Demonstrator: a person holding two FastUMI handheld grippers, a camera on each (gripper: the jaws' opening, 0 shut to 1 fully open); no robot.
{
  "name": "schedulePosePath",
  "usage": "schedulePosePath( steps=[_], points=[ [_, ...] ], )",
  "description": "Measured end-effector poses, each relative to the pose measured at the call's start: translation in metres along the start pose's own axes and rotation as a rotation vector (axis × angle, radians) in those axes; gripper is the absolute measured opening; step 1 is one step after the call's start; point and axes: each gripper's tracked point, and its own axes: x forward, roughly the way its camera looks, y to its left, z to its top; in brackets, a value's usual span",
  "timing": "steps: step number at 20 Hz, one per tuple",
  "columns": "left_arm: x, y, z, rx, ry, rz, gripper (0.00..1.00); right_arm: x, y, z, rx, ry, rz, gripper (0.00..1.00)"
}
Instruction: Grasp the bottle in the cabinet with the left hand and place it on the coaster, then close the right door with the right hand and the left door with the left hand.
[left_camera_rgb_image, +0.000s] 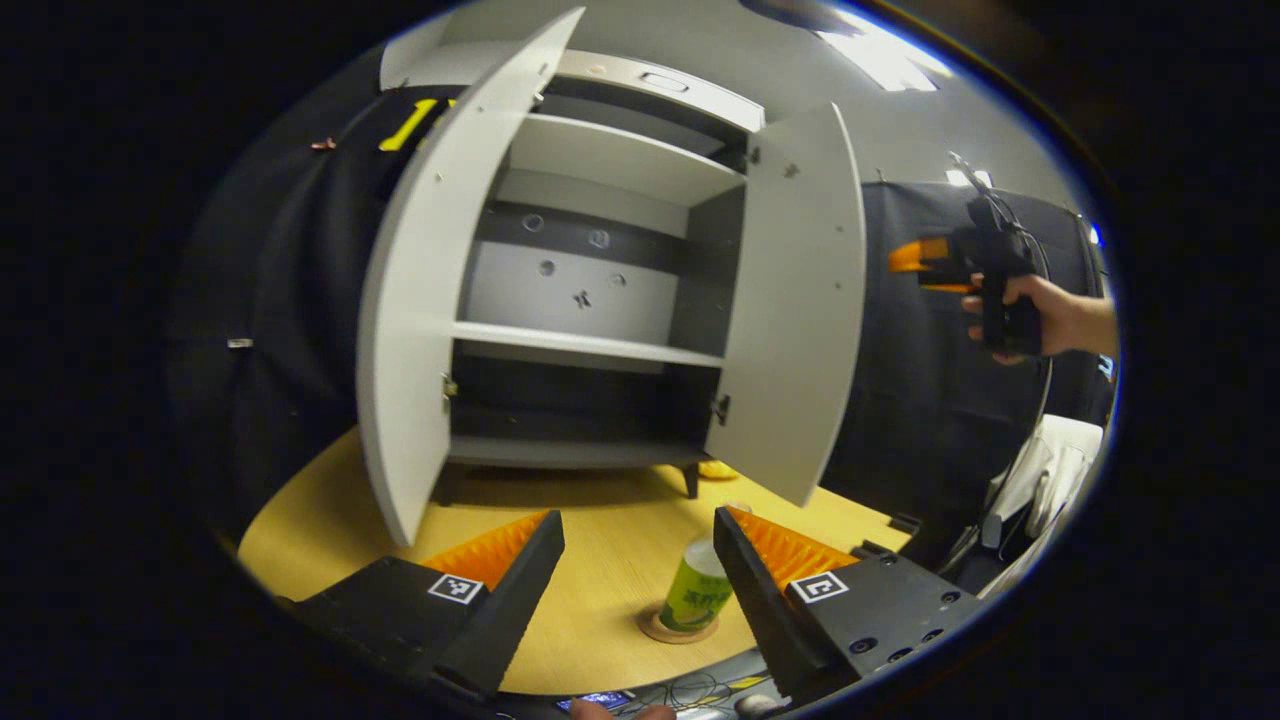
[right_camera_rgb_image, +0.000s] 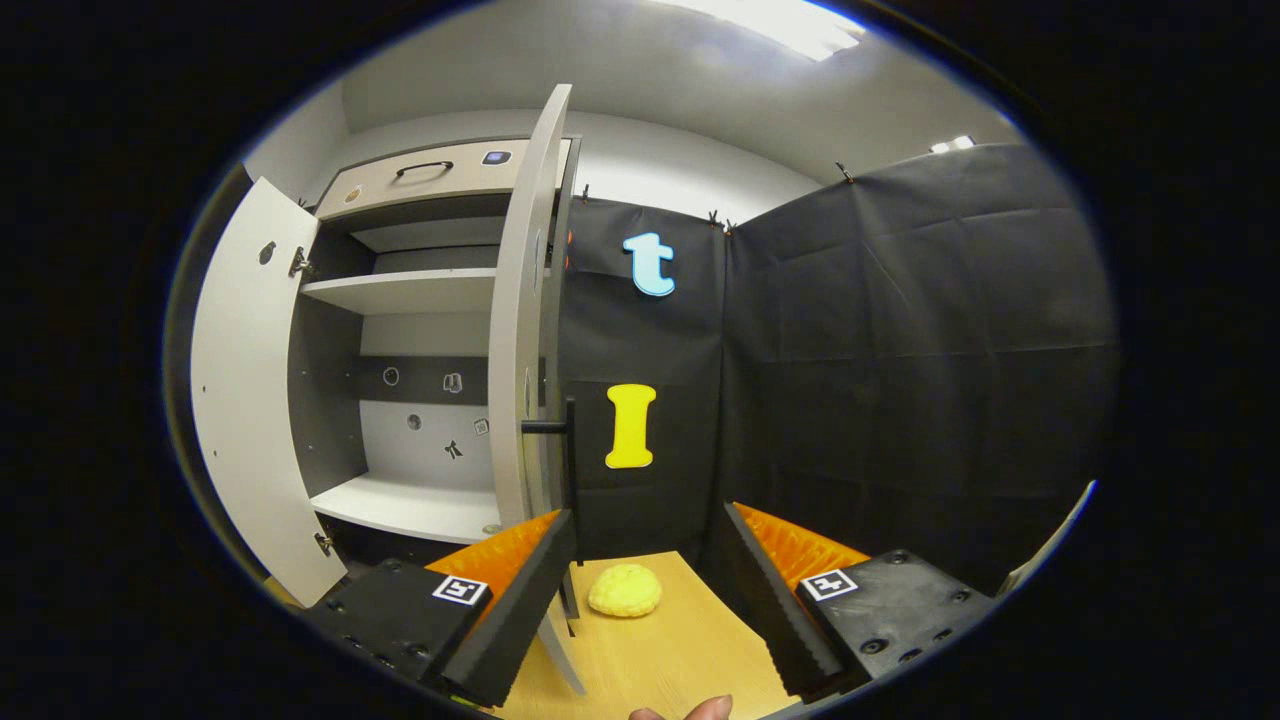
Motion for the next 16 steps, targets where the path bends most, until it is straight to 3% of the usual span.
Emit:
schedulePosePath(
  steps=[3,6,11,16],
  points=[
    [-0.015,0.018,0.06,0.053,-0.085,0.15,0.95,0.021,-0.003,-0.01,0.01,0.046,0.041,0.97],
    [-0.025,0.018,0.094,0.093,-0.106,0.238,0.95,0.037,0.005,-0.024,0.047,0.091,0.082,0.97],
    [-0.027,0.01,0.097,0.088,-0.069,0.298,0.95,0.037,0.026,-0.025,0.068,0.093,0.175,0.97],
    [-0.025,0.005,0.092,0.092,-0.048,0.308,0.95,0.039,0.035,-0.024,0.079,0.088,0.183,0.95]
  ],
)
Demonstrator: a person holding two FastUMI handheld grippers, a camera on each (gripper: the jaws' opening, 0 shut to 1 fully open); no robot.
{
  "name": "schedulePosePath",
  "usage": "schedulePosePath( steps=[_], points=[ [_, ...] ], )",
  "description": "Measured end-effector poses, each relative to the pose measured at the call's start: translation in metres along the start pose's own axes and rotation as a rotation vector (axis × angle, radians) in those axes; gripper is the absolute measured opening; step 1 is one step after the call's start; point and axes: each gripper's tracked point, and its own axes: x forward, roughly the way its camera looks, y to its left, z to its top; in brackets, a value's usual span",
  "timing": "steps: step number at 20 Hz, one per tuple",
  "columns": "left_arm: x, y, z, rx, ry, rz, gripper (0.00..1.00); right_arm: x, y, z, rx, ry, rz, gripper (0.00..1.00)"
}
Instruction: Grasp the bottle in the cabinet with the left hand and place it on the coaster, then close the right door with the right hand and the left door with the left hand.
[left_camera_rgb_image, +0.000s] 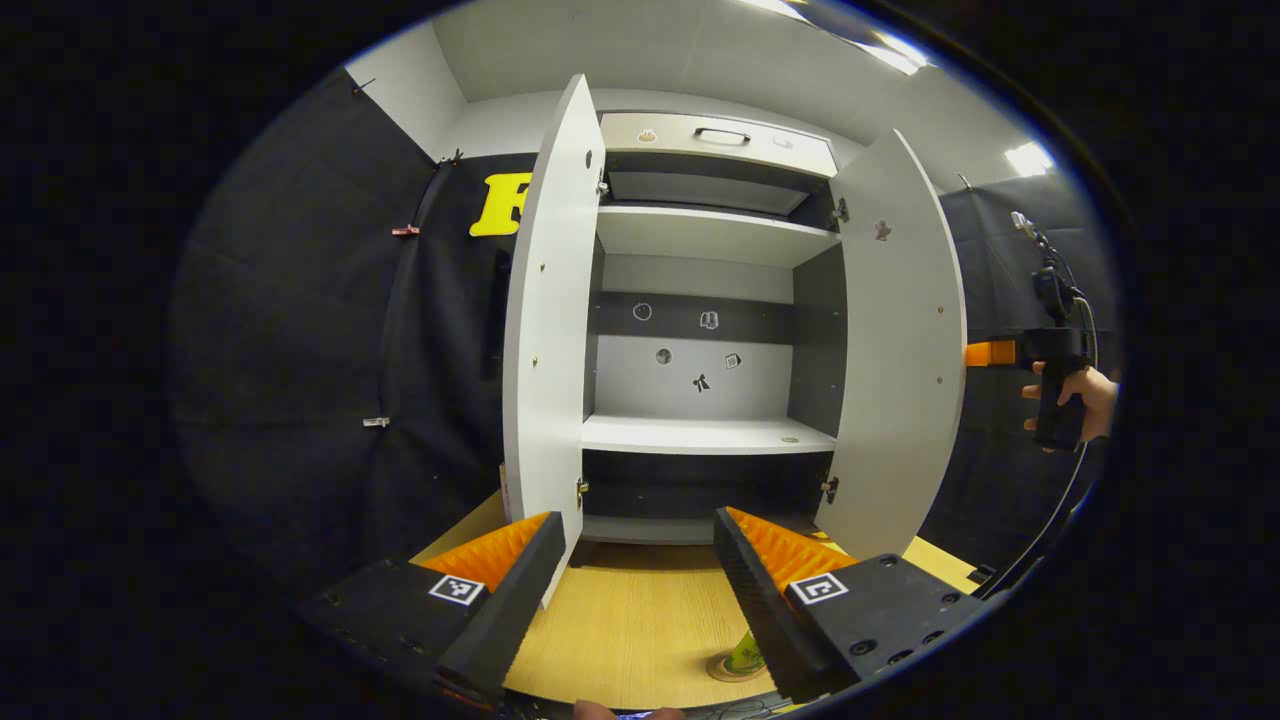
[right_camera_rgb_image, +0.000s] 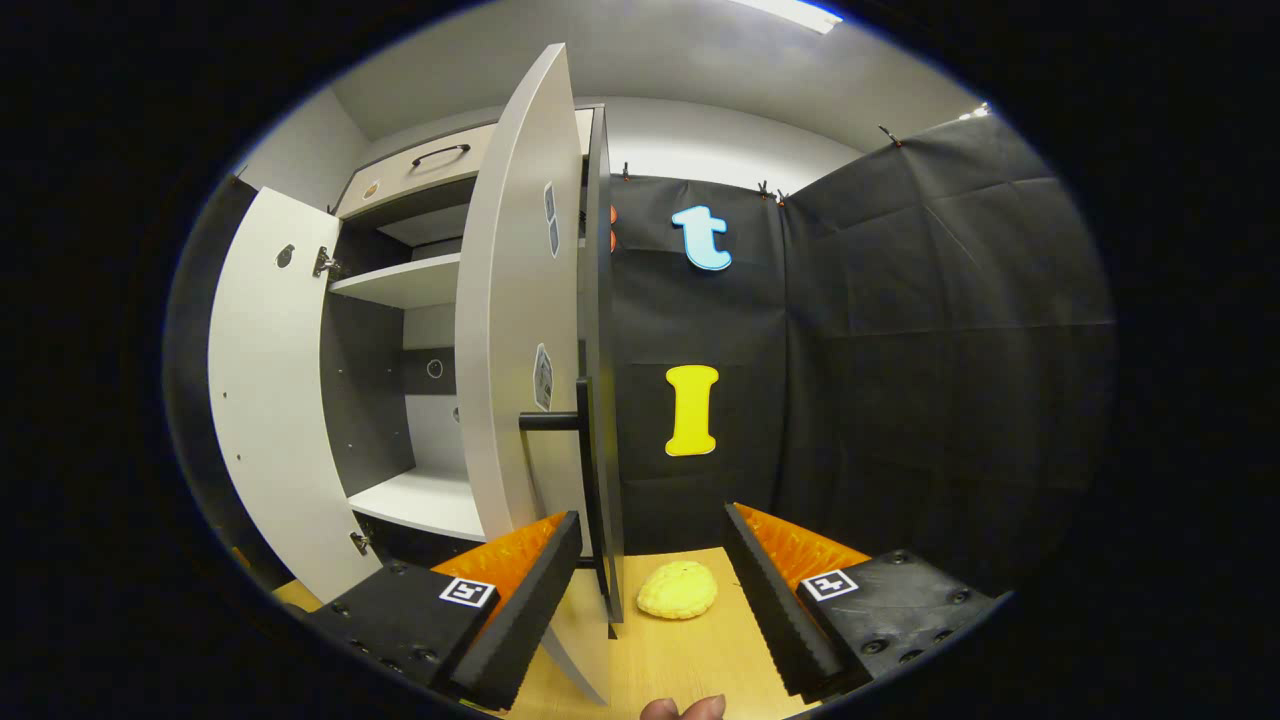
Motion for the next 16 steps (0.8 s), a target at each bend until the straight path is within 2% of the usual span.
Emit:
schedulePosePath(
  steps=[7,16],
  points=[
    [0.001,0.027,0.007,0.009,-0.003,0.044,0.95,0.011,0.085,-0.013,0.039,0.023,0.157,0.97],
    [-0.007,0.083,0.01,0.014,-0.003,0.116,0.95,0.046,0.161,-0.031,0.006,0.041,0.23,0.97]
  ],
)
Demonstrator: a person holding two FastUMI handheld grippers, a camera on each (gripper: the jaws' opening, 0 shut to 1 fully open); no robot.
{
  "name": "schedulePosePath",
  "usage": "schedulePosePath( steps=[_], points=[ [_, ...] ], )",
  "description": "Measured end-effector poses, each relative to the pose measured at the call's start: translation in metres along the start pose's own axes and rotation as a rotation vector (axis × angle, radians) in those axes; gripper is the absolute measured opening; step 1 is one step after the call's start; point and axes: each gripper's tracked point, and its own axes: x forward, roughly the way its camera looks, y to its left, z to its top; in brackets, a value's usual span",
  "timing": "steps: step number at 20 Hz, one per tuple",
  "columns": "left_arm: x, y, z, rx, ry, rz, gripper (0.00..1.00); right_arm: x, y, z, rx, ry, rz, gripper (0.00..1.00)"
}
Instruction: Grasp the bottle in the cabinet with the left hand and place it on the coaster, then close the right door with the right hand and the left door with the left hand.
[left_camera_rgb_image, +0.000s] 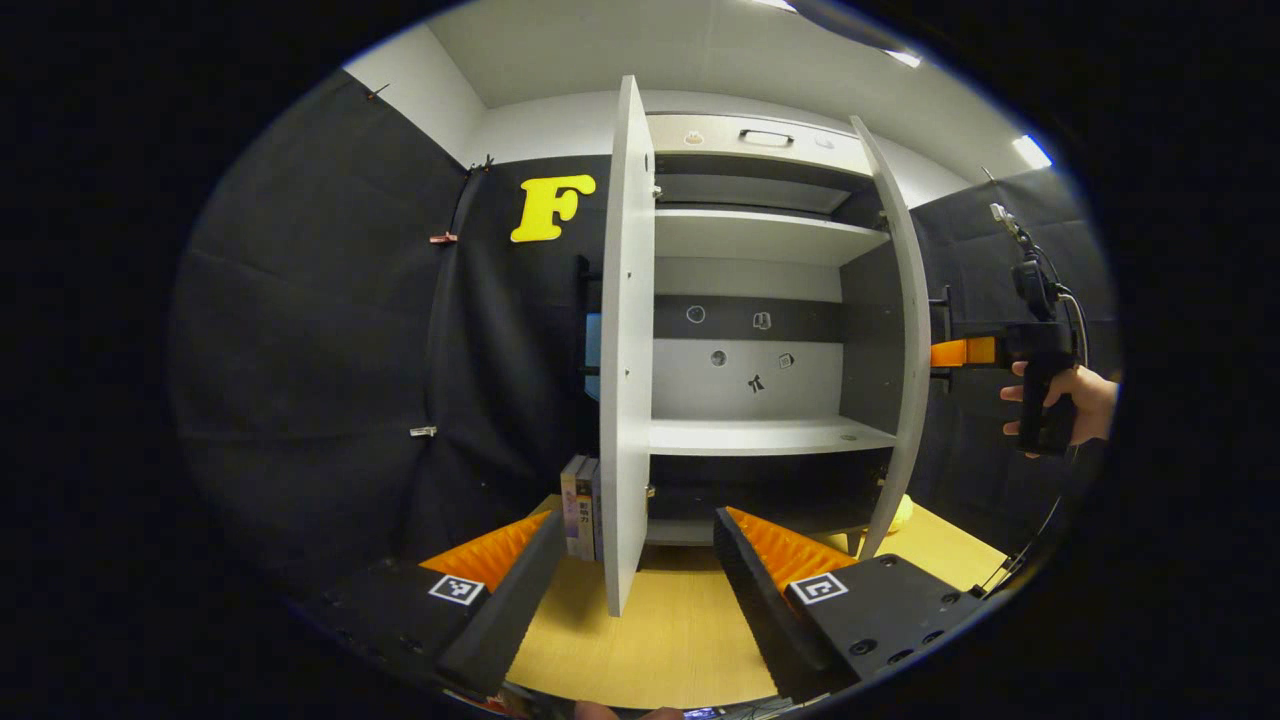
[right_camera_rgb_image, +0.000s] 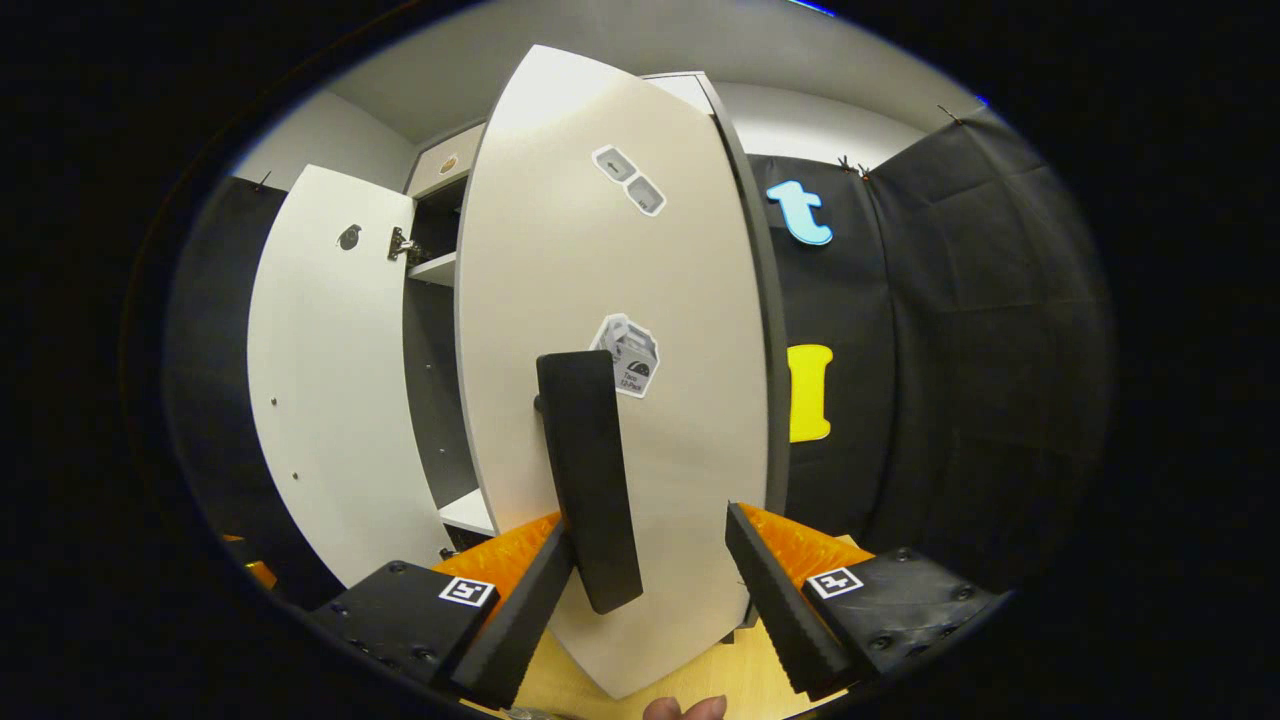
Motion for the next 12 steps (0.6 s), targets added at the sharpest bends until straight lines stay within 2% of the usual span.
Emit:
schedulePosePath(
  steps=[5,9,12],
  points=[
    [0.009,0.018,0.004,-0.017,0.003,0.011,0.95,0.023,0.03,-0.011,-0.05,0.017,0.019,0.97],
    [0.027,0.044,0.014,-0.031,0.006,0.03,0.95,0.018,0.042,-0.014,-0.052,0.033,0.038,0.98],
    [0.051,0.07,0.03,-0.056,0.007,0.042,0.95,0.007,0.039,-0.005,-0.066,0.012,0.017,0.97]
  ],
)
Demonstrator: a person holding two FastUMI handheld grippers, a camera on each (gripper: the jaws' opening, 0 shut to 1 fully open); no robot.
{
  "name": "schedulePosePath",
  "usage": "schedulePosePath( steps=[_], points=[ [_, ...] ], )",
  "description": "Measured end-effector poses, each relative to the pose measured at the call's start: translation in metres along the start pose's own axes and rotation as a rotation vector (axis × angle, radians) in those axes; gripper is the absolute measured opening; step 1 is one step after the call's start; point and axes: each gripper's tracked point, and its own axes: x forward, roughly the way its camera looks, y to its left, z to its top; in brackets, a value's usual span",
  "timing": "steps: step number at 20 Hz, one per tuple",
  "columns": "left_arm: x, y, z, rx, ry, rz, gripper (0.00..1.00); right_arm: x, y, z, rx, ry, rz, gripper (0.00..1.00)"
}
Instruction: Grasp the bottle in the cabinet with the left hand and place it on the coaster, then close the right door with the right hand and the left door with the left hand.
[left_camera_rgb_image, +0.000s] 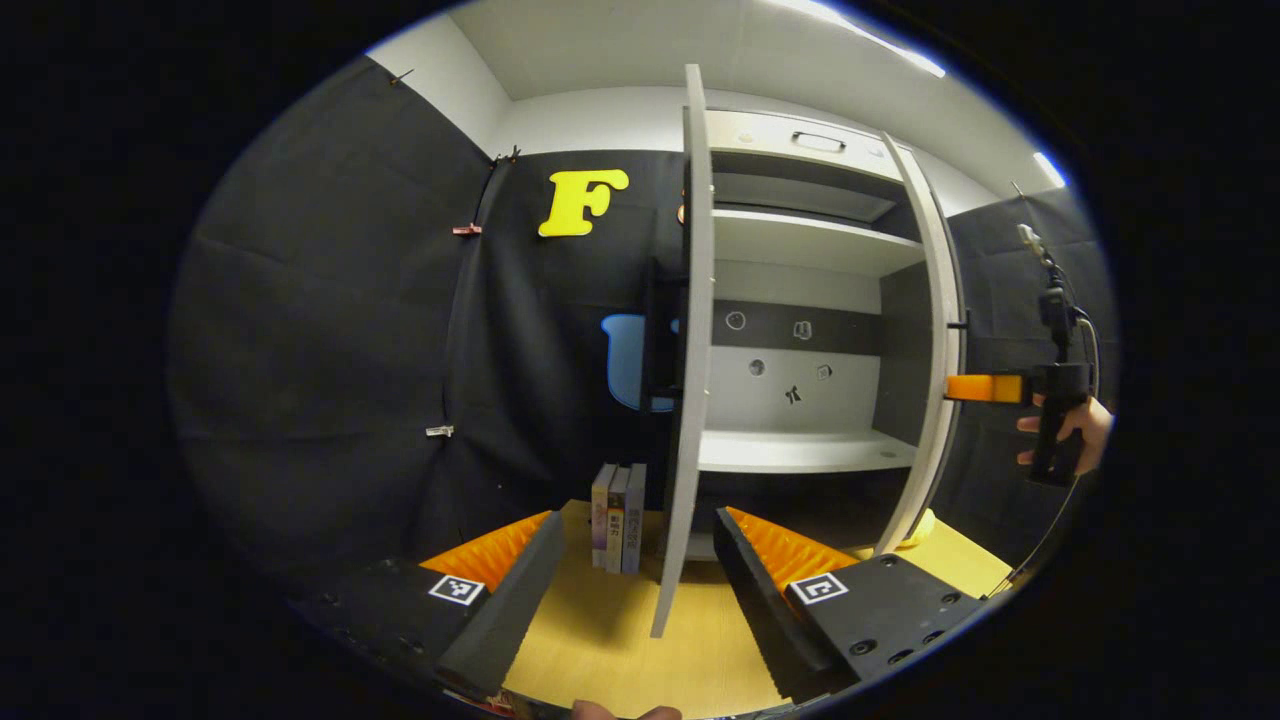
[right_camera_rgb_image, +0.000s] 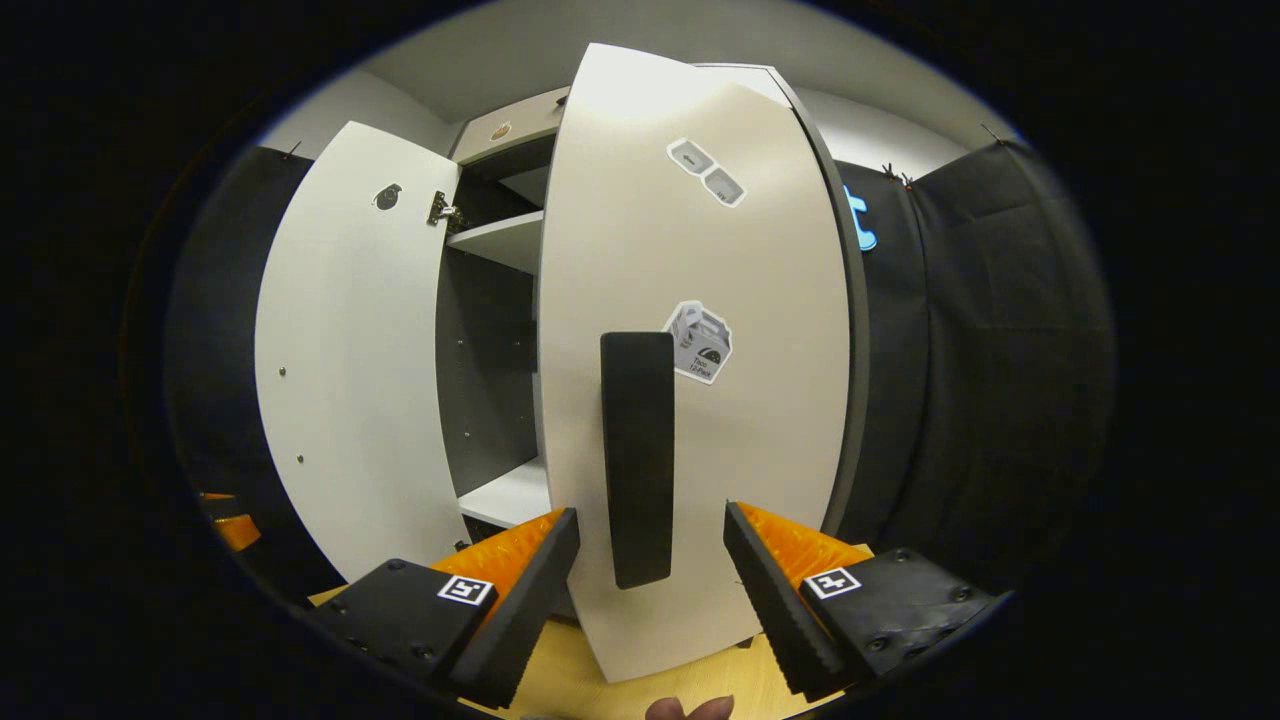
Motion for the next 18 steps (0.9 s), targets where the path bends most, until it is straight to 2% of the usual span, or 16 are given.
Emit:
schedulePosePath(
  steps=[4,8,11,15,17,18],
  points=[
    [0.043,0.018,0.034,-0.016,-0.025,-0.001,0.95,-0.022,-0.015,0.005,-0.011,-0.004,-0.054,0.96],
    [0.082,0.032,0.058,0.043,-0.051,0.008,0.95,-0.043,-0.032,0.013,-0.009,-0.016,-0.111,0.96],
    [0.107,0.04,0.069,0.02,-0.054,0.012,0.95,-0.059,-0.046,0.018,-0.019,-0.03,-0.158,0.96],
    [0.119,0.042,0.075,0.02,-0.056,-0.011,0.95,-0.074,-0.064,0.022,-0.025,-0.034,-0.211,0.95],
    [0.119,0.034,0.076,0.048,-0.059,-0.031,0.91,-0.083,-0.068,0.023,-0.014,-0.04,-0.23,0.95],
    [0.118,0.028,0.076,0.074,-0.061,-0.037,0.94,-0.086,-0.071,0.022,-0.012,-0.044,-0.241,0.95]
  ],
)
